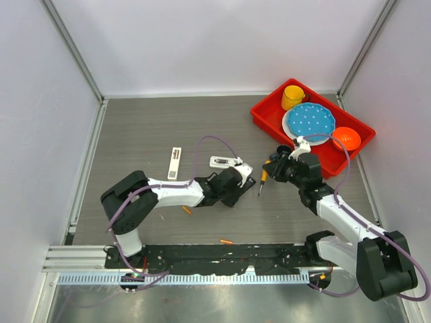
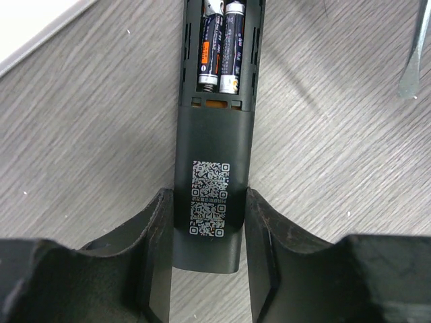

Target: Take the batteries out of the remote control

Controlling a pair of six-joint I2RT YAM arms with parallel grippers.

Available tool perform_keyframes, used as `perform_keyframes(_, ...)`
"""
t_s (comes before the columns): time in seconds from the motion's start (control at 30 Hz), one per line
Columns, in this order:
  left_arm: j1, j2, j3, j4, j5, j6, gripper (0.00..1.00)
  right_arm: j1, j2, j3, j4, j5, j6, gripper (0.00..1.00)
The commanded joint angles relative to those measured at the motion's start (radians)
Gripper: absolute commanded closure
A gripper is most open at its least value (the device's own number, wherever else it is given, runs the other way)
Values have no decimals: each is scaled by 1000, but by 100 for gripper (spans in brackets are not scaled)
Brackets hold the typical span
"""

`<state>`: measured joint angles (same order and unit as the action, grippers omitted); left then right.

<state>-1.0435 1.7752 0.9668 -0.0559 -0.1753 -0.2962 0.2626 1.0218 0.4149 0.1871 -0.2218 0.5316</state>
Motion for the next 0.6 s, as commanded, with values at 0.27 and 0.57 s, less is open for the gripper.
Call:
perform_keyframes(0.27, 114, 50, 33, -22, 131, 153, 78, 6, 133, 123, 104, 35, -4, 99)
perform_keyframes(0.57, 134, 50, 21, -9, 137, 154, 76, 32, 221, 163, 238, 124, -1, 99)
